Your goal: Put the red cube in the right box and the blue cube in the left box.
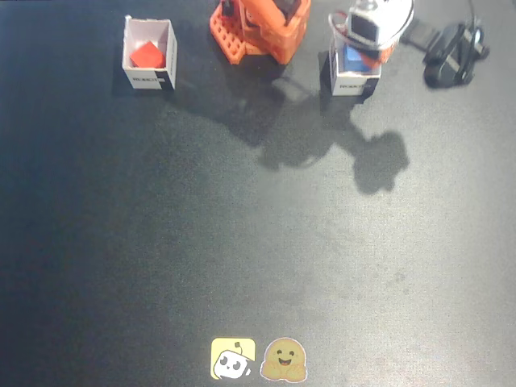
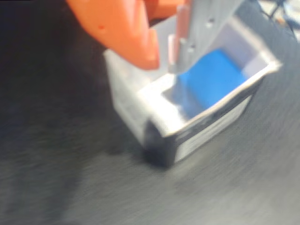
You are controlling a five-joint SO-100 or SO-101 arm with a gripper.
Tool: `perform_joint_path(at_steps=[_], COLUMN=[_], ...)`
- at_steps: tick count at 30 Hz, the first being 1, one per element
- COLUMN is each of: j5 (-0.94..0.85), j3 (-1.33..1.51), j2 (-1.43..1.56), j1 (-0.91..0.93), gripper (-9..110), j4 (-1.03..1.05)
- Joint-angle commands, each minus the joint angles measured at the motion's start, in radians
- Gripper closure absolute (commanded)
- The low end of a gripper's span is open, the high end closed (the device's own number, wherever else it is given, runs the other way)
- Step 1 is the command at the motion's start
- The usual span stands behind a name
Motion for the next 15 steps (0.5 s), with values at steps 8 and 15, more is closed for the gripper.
perform_joint_path(at_steps=[8,15], j5=[-0.008,-0.13], j3=[-0.008,0.094], j2=[0.066,0.204], j1=[0.29,0.62], gripper=[101,101], j4=[-0.069,-0.146])
